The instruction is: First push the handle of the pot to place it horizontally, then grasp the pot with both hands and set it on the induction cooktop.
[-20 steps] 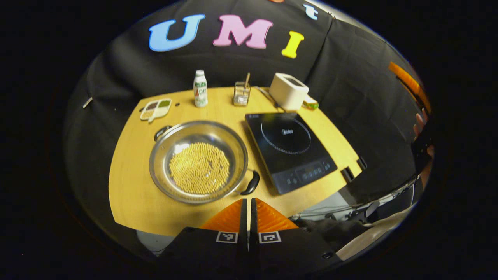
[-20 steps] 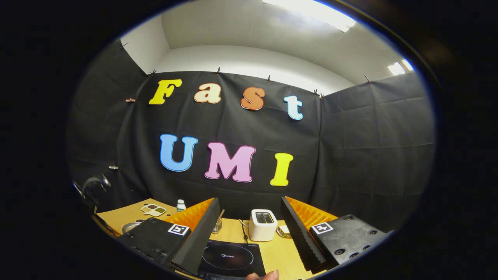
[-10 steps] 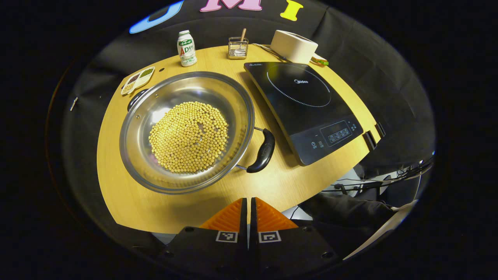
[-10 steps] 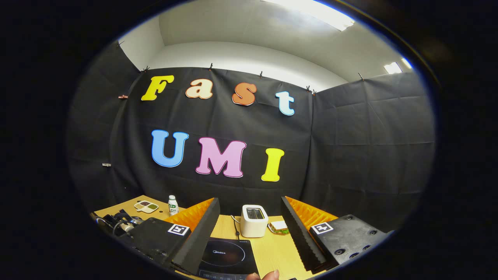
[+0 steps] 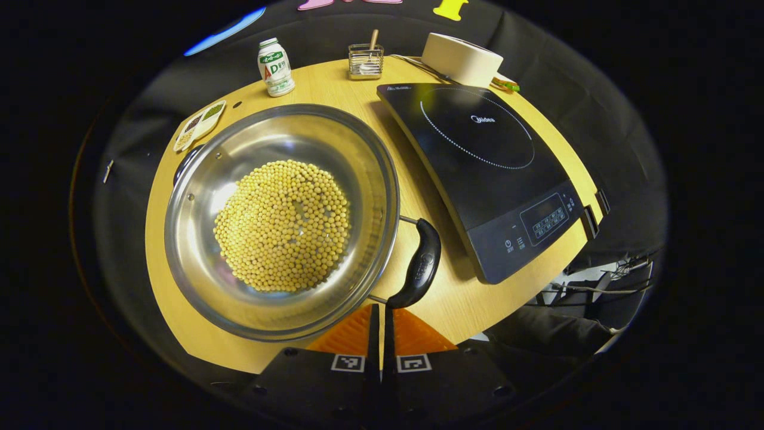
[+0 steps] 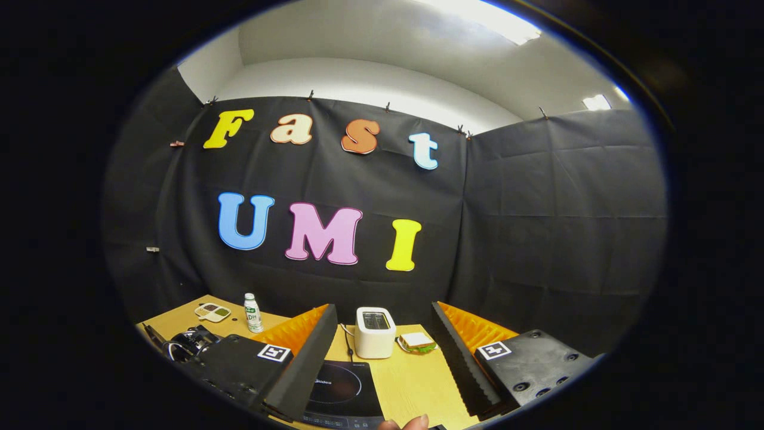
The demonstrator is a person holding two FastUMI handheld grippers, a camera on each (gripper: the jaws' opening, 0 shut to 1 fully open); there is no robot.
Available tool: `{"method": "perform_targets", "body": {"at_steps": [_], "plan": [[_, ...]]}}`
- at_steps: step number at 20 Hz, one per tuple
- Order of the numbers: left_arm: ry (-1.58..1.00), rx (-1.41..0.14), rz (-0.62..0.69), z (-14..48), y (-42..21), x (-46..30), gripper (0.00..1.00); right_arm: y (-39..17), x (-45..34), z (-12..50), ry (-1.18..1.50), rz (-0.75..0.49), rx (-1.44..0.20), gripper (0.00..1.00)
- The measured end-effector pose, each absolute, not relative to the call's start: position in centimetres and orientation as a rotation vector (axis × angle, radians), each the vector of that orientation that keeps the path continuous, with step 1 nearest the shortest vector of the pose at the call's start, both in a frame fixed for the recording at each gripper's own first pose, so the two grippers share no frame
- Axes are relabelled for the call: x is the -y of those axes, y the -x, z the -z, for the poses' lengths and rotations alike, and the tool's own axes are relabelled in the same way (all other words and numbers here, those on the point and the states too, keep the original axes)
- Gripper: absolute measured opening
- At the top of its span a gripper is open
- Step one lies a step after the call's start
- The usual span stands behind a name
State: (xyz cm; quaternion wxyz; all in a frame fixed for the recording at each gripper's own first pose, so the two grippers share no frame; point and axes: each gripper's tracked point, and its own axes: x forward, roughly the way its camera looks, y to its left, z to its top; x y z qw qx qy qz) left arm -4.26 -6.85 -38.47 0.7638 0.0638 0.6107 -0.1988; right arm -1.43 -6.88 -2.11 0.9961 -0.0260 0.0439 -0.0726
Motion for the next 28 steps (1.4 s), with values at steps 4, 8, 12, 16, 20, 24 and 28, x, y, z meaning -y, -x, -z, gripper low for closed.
{"method": "perform_targets", "body": {"at_steps": [4,8,12,16,20,24,28], "plan": [[-0.117,-1.239,0.415,38.0,1.9,8.2,0.05,1.5,8.0,2.4,0.053,0.167,-0.096,0.97],[-0.075,-1.13,0.393,37.1,-1.7,10.1,0.05,1.3,8.6,2.7,0.049,0.178,-0.102,0.97],[-0.01,-1.048,0.367,36.1,-5.4,11.6,0.05,1.2,9.0,2.9,0.057,0.182,-0.109,0.97],[0.008,-1.089,0.381,35.7,-5.0,12.1,0.05,1.1,9.6,3.0,0.065,0.197,-0.113,0.98],[-0.048,-1.252,0.434,37.3,-0.7,11.3,0.06,0.9,10.4,3.4,0.069,0.219,-0.118,0.97],[-0.108,-1.246,0.406,38.7,-2.0,10.6,0.05,0.6,10.0,3.5,0.074,0.212,-0.121,0.97],[-0.085,-1.182,0.381,38.9,-4.2,11.3,0.05,0.7,9.6,3.6,0.096,0.201,-0.126,0.97]]}}
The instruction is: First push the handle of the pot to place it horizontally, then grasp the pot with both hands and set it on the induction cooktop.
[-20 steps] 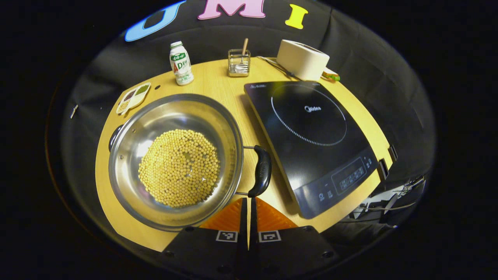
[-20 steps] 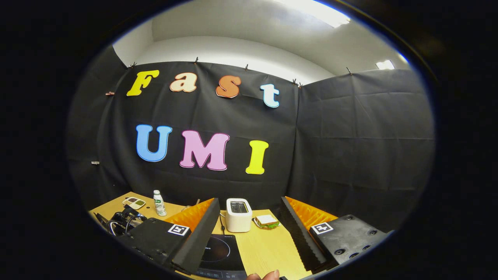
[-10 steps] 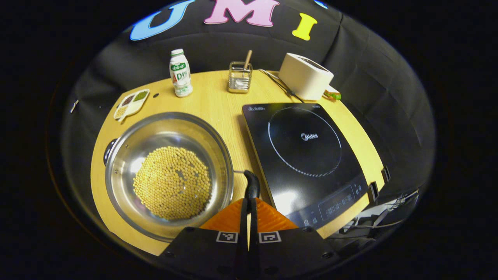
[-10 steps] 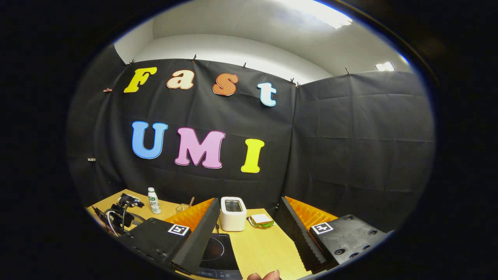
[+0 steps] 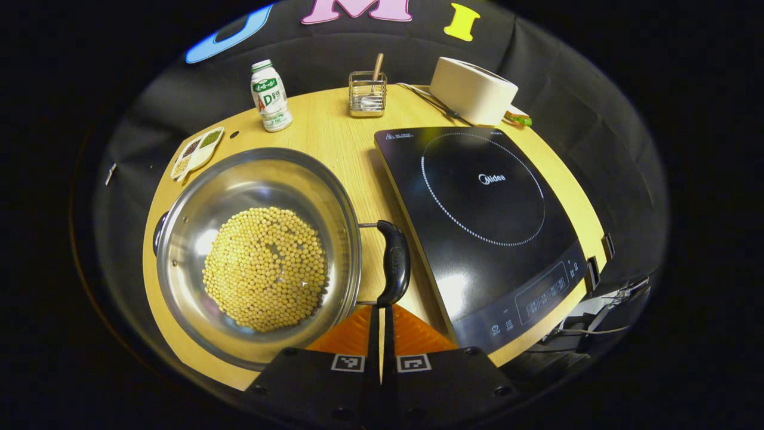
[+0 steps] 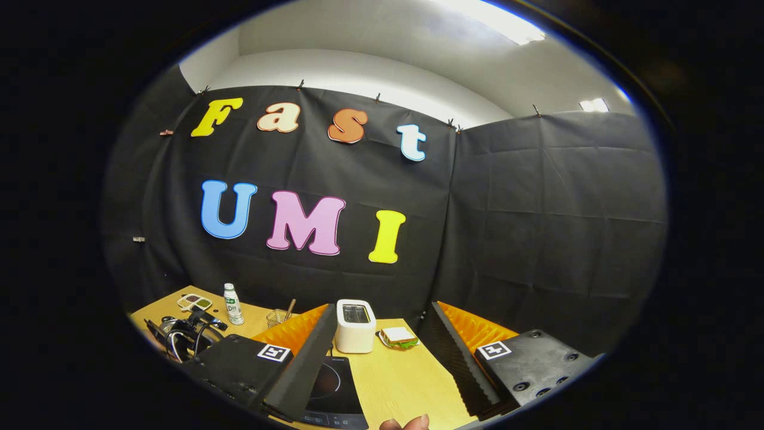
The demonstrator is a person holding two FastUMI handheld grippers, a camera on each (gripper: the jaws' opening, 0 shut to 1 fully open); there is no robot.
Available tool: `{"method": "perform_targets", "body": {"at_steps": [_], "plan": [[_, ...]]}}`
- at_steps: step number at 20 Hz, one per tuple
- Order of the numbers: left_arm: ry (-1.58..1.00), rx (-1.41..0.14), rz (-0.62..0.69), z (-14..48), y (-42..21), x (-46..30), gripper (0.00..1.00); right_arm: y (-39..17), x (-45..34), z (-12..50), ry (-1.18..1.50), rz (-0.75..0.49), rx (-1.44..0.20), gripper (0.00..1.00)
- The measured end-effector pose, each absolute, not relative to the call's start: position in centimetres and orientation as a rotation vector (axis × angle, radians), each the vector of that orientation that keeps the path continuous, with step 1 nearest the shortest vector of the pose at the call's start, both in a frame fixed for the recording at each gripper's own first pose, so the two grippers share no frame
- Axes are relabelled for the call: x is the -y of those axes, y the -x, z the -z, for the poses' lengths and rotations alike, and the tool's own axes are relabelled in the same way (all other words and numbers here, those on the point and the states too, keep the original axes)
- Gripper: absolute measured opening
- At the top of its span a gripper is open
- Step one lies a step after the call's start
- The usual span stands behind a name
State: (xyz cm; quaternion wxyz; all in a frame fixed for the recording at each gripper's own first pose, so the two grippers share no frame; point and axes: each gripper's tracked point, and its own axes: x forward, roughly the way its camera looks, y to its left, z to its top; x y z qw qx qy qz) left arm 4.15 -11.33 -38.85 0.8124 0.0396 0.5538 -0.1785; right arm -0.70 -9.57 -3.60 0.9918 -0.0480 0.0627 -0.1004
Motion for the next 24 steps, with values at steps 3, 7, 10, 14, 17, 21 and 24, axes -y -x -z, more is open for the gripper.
{"method": "perform_targets", "body": {"at_steps": [3,7,10,14,17,21,24], "plan": [[-0.06,-1.129,0.348,38.9,-6.3,11.8,0.05,0.7,9.8,3.8,0.1,0.205,-0.13,0.98],[-0.016,-1.064,0.305,39.0,-8.8,12.2,0.05,0.8,10.4,3.9,0.099,0.226,-0.134,0.97],[0.017,-1.021,0.289,38.9,-10.0,12.5,0.05,0.8,10.6,4.0,0.1,0.238,-0.139,0.97],[0.053,-0.906,0.313,36.9,-10.9,12.9,0.05,0.5,10.3,4.1,0.106,0.241,-0.137,0.97],[0.061,-0.807,0.346,33.9,-11.1,13.1,0.05,0.1,9.5,4.4,0.107,0.229,-0.141,0.98],[0.053,-0.664,0.363,28.6,-11.3,11.0,0.46,-1.1,6.7,5.4,0.098,0.174,-0.154,0.98],[0.052,-0.604,0.297,26.1,-10.9,7.4,0.97,-2.0,3.3,7.1,0.085,0.108,-0.182,0.98]]}}
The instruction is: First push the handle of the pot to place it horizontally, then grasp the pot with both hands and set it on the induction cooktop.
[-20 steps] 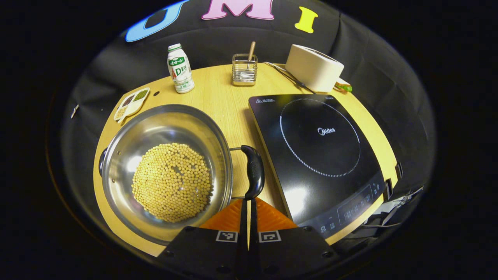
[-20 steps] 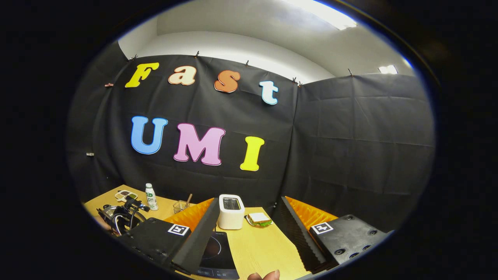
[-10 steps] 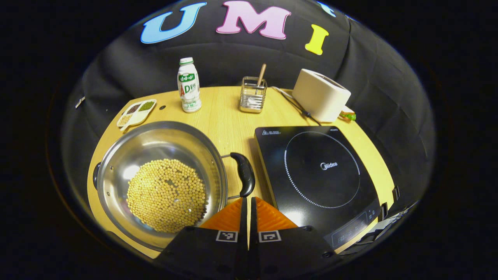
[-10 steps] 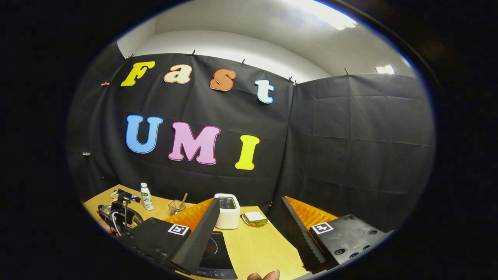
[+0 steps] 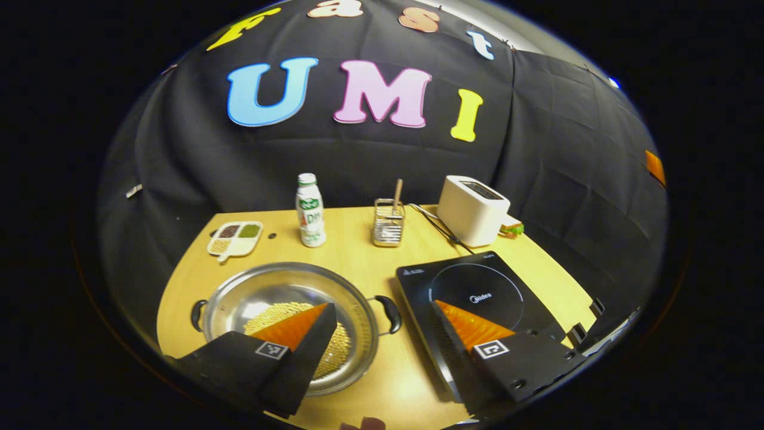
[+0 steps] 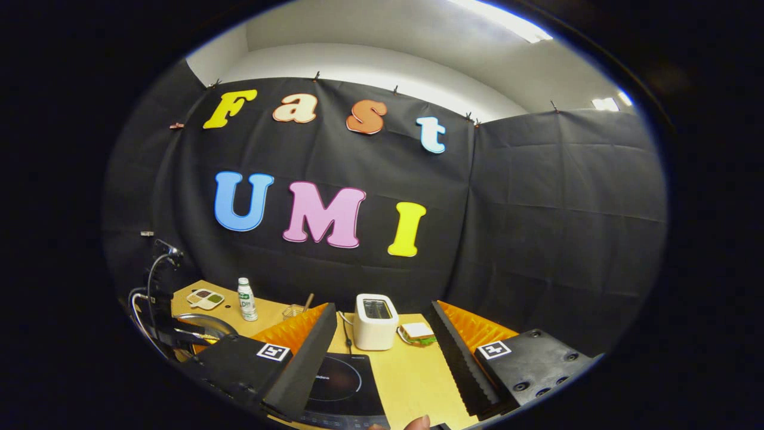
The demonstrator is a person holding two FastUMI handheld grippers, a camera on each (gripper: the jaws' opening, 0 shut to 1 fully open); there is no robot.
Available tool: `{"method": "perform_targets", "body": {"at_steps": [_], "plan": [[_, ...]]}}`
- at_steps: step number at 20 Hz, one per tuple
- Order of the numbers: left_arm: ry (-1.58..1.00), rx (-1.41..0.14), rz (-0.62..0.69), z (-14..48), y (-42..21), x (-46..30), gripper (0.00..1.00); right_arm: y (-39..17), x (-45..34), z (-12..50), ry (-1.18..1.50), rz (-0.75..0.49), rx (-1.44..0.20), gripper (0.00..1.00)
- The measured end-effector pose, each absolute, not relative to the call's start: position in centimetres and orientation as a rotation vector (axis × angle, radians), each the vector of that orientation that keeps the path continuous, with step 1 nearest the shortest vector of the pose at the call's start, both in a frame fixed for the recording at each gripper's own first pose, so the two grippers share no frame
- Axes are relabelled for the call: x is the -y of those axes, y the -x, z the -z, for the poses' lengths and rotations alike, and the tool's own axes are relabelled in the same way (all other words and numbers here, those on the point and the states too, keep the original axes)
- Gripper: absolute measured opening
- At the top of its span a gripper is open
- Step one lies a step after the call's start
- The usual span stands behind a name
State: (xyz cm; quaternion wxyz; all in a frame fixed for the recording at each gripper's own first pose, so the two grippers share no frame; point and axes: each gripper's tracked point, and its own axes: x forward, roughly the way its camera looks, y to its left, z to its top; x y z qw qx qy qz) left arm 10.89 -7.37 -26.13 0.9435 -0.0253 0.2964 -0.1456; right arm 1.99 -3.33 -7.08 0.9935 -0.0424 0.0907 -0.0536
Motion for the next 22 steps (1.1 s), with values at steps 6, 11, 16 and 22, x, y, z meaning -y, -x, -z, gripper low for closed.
{"method": "perform_targets", "body": {"at_steps": [6,11,16,22], "plan": [[0.08,-0.583,0.191,24.4,-9.7,-1.9,0.95,-3.5,-5.5,11.1,0.051,-0.076,-0.255,0.98],[0.08,-0.653,0.115,27.7,-8.4,-10.0,0.95,-5.3,-12.4,15.1,0.038,-0.213,-0.338,0.98],[0.07,-0.771,0.091,31.7,-9.1,-16.0,0.94,-7.2,-17.7,22.2,0.013,-0.289,-0.511,0.98],[0.081,-0.963,0.086,36.4,-11.4,-19.2,0.93,-7.9,-21.8,32.5,-0.087,-0.312,-0.808,0.99]]}}
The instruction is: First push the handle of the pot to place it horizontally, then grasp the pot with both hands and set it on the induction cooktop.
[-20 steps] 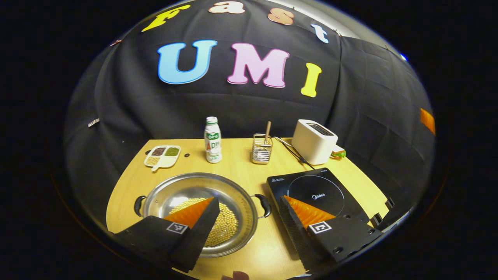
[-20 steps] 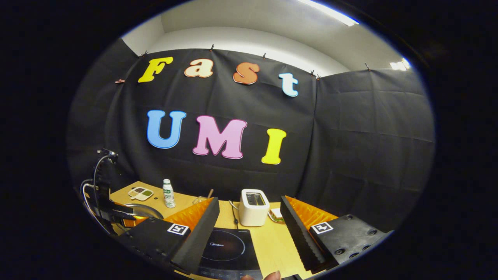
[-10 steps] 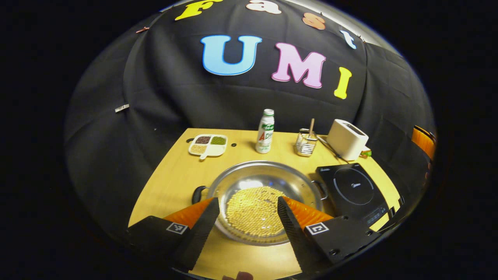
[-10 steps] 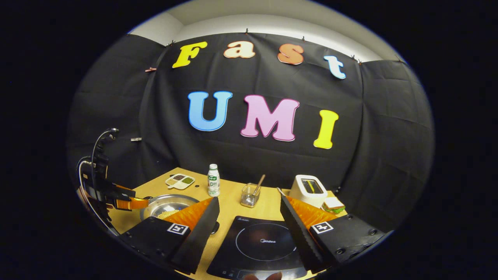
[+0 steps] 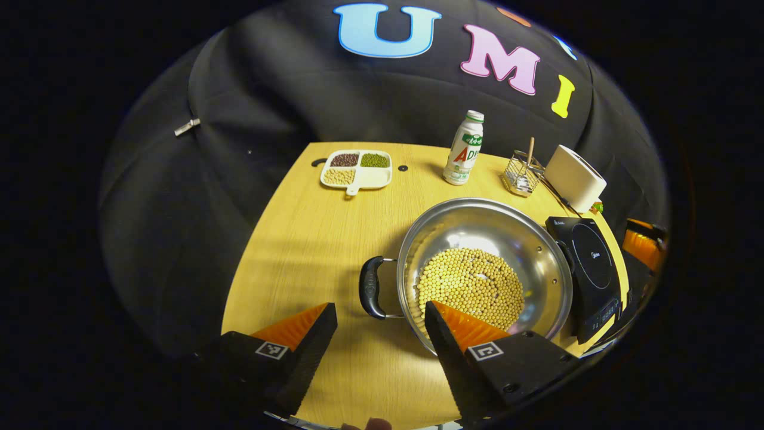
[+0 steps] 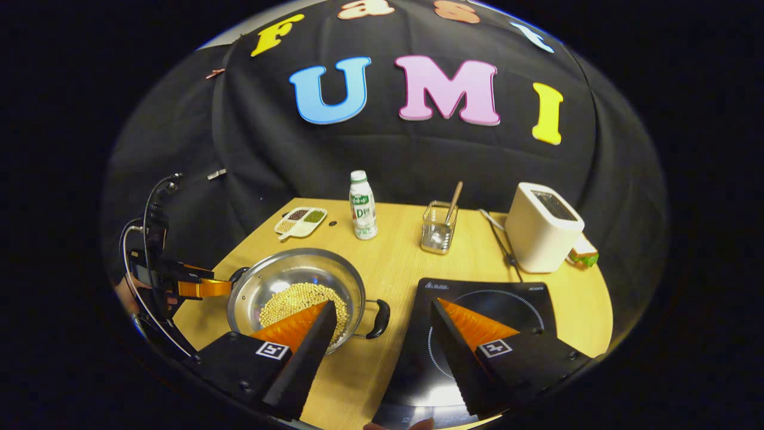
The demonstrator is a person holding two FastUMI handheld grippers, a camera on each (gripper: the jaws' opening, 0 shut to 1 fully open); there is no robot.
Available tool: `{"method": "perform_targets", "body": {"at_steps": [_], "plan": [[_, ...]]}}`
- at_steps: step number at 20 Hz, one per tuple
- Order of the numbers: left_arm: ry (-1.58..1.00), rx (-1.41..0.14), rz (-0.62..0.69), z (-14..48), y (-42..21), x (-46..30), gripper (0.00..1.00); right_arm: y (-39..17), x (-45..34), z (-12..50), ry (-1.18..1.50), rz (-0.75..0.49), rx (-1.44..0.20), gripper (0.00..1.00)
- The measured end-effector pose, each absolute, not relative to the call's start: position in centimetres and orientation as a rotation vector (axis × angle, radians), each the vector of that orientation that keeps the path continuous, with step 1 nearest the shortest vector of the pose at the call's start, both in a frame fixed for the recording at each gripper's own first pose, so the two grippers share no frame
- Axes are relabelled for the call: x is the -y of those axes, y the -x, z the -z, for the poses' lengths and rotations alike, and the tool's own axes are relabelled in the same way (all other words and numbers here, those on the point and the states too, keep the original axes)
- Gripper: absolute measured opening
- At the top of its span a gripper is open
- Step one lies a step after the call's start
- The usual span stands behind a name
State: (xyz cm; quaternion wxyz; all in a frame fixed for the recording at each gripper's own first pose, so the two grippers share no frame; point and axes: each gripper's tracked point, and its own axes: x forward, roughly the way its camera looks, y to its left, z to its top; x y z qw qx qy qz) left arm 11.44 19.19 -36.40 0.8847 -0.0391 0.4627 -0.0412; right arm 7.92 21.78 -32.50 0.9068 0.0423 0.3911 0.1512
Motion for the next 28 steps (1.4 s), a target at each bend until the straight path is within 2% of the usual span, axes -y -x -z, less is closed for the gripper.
{"method": "perform_targets", "body": {"at_steps": [6,13,15,18,19,21,22,24,28], "plan": [[0.086,-1.021,0.101,38.9,-14.1,-19.2,0.93,-9.0,-23.9,39.2,-0.159,-0.303,-0.982,0.99],[0.056,-1.057,0.093,41.0,-15.8,-19.4,0.91,-9.4,-26.4,43.9,-0.146,-0.337,-1.065,0.98],[0.065,-1.067,0.095,41.4,-16.0,-19.2,0.9,-9.3,-26.9,45.2,-0.147,-0.329,-1.097,0.9],[0.072,-1.075,0.099,42.2,-16.3,-19.0,0.87,-9.6,-27.3,47.0,-0.15,-0.314,-1.13,0.9],[0.071,-1.085,0.097,42.5,-16.3,-19.0,0.87,-9.5,-27.5,47.3,-0.147,-0.308,-1.14,0.82],[0.097,-1.086,0.107,42.8,-16.5,-18.4,0.86,-9.7,-27.0,48.2,-0.12,-0.286,-1.142,0.75],[0.104,-1.087,0.11,43.0,-16.5,-18.1,0.78,-10.0,-27.2,48.3,-0.119,-0.285,-1.144,0.69],[0.114,-1.08,0.104,42.9,-16.6,-18.1,0.66,-9.9,-27.1,48.4,-0.123,-0.279,-1.142,0.64],[0.144,-1.074,0.093,42.6,-16.2,-18.1,0.59,-9.9,-27.2,48.1,-0.116,-0.277,-1.144,0.58]]}}
